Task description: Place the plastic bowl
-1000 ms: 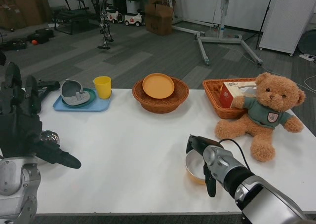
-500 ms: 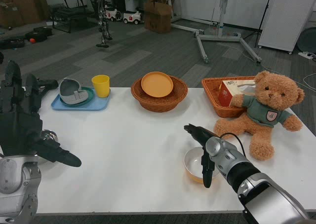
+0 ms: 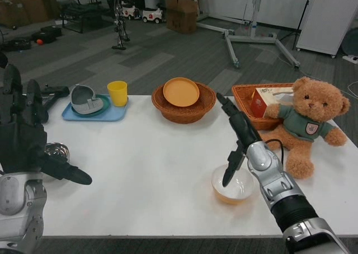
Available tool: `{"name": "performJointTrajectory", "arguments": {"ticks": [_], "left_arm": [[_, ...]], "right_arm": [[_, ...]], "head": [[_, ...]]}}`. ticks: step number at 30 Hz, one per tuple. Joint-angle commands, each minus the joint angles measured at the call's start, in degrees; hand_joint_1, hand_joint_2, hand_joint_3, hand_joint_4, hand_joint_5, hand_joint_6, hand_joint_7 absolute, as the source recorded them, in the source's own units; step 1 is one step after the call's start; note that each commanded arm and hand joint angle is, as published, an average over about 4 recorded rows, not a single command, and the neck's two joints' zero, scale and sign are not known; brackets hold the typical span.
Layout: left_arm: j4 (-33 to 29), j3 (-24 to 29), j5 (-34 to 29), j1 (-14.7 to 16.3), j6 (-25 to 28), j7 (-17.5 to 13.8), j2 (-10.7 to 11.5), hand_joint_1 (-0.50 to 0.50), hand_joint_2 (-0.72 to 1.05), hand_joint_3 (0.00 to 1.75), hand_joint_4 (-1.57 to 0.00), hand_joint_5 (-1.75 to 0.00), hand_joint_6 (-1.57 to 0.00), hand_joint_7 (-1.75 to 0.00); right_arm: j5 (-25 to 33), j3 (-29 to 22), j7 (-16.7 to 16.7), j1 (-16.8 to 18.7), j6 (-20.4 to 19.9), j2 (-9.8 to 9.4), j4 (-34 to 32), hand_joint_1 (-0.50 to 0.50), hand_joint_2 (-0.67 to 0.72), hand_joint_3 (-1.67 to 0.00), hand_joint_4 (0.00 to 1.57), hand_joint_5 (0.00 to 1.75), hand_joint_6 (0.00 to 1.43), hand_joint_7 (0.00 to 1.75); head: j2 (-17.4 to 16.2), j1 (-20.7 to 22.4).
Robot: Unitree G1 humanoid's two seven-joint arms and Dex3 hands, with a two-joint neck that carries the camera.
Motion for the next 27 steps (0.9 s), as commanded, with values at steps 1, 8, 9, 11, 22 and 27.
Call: {"name": "performJointTrajectory", "arguments": {"ticks": [1,8,9,11,22,27], "left_arm": [[0.37,0.14,-0.34,-0.3,-0.05,-0.05,0.18,-0.5,-0.72,0.0,0.0,0.0,0.0,0.0],[0.43,0.39,-0.34,-0.39,-0.12,-0.05,0.02,-0.5,-0.72,0.02,0.0,0.0,0.0,0.0],[0.48,0.41,-0.34,-0.43,-0.12,-0.05,-0.02,-0.5,-0.72,0.02,0.0,0.0,0.0,0.0],[0.52,0.36,-0.34,-0.5,-0.1,-0.05,-0.06,-0.5,-0.72,0.0,0.0,0.0,0.0,0.0],[0.54,0.21,-0.34,-0.65,-0.14,-0.05,0.07,-0.5,-0.72,0.0,0.0,0.0,0.0,0.0],[0.54,0.17,-0.34,-0.65,-0.14,-0.05,0.11,-0.5,-0.72,0.0,0.0,0.0,0.0,0.0]], "right_arm": [[5.08,-2.42,-1.65,2.01,-3.16,0.5,-4.89,-0.42,0.72,0.0,0.0,0.0,0.0,0.0],[8.44,-8.11,-11.01,4.91,-15.36,2.17,-13.0,-0.43,0.72,0.0,0.0,0.0,0.0,0.0],[8.46,-8.48,-13.12,5.09,-18.06,2.28,-13.11,-0.44,0.72,0.0,0.0,0.0,0.0,0.0],[8.53,-8.37,-16.04,5.18,-21.91,2.3,-12.58,-0.44,0.72,0.0,0.0,0.0,0.0,0.0],[10.4,-5.01,-18.99,5.0,-23.99,1.88,-11.53,-0.46,0.72,0.0,0.0,0.0,0.0,0.0],[10.86,-3.69,-19.01,4.45,-23.99,1.62,-11.04,-0.46,0.72,0.0,0.0,0.0,0.0,0.0]], "head": [[0.91,0.22],[4.24,0.42],[4.7,0.46],[5.2,0.55],[5.97,1.21],[5.81,1.79]]}}
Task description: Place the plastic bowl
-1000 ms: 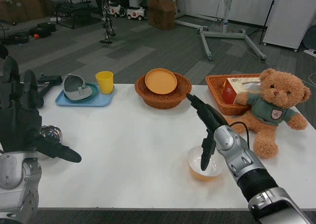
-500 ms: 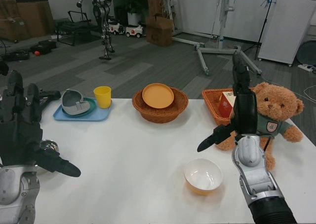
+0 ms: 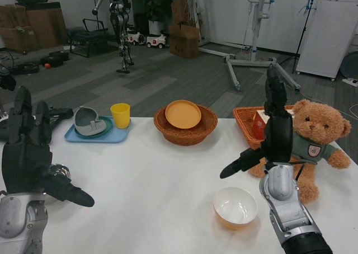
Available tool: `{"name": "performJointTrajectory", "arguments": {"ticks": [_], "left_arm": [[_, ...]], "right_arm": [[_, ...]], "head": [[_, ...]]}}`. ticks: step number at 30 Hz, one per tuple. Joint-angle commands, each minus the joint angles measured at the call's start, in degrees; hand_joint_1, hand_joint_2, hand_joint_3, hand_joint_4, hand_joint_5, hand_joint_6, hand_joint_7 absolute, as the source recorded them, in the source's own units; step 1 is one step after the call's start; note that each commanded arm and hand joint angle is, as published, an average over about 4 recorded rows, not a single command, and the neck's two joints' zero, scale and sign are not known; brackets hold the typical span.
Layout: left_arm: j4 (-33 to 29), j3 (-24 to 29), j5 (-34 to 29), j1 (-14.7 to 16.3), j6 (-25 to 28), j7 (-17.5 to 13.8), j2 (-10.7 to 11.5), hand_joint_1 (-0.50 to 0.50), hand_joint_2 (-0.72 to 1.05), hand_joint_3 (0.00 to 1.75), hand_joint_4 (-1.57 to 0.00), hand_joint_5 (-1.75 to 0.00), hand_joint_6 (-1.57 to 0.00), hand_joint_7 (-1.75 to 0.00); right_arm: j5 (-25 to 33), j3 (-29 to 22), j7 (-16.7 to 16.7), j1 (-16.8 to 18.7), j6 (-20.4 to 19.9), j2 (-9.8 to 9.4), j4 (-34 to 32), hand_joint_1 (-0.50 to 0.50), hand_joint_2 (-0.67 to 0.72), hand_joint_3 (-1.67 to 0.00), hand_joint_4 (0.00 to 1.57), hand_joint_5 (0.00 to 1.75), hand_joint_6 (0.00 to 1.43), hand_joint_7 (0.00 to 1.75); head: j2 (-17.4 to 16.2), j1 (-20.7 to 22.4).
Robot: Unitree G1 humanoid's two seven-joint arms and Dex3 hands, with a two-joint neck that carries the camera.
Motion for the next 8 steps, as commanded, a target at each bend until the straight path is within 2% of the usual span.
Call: {"name": "performJointTrajectory", "arguments": {"ticks": [1,4,8], "left_arm": [[0.45,0.07,-0.34,-0.55,-0.13,0.0,0.17,-0.5,-0.72,0.02,0.0,0.0,0.0,0.0],[0.45,0.14,-0.34,-0.55,-0.13,0.0,0.17,-0.5,-0.72,0.07,0.0,0.0,0.0,0.0],[0.45,0.19,-0.34,-0.58,-0.19,0.0,0.17,-0.5,-0.72,0.03,0.0,0.0,0.0,0.0]], "right_arm": [[0.54,0.36,-0.46,-0.07,-0.51,-0.54,0.41,-0.46,0.72,0.0,0.0,0.0,0.0,0.0],[0.59,0.71,-0.46,-0.29,-0.51,-0.54,0.52,-0.46,0.72,0.0,0.0,0.0,0.0,0.0],[0.68,1.37,-0.46,-0.53,-0.51,-0.6,0.79,-0.46,0.72,0.0,0.0,0.0,0.0,0.0]], "head": [[0.04,0.25],[0.36,0.45],[0.75,0.5]]}}
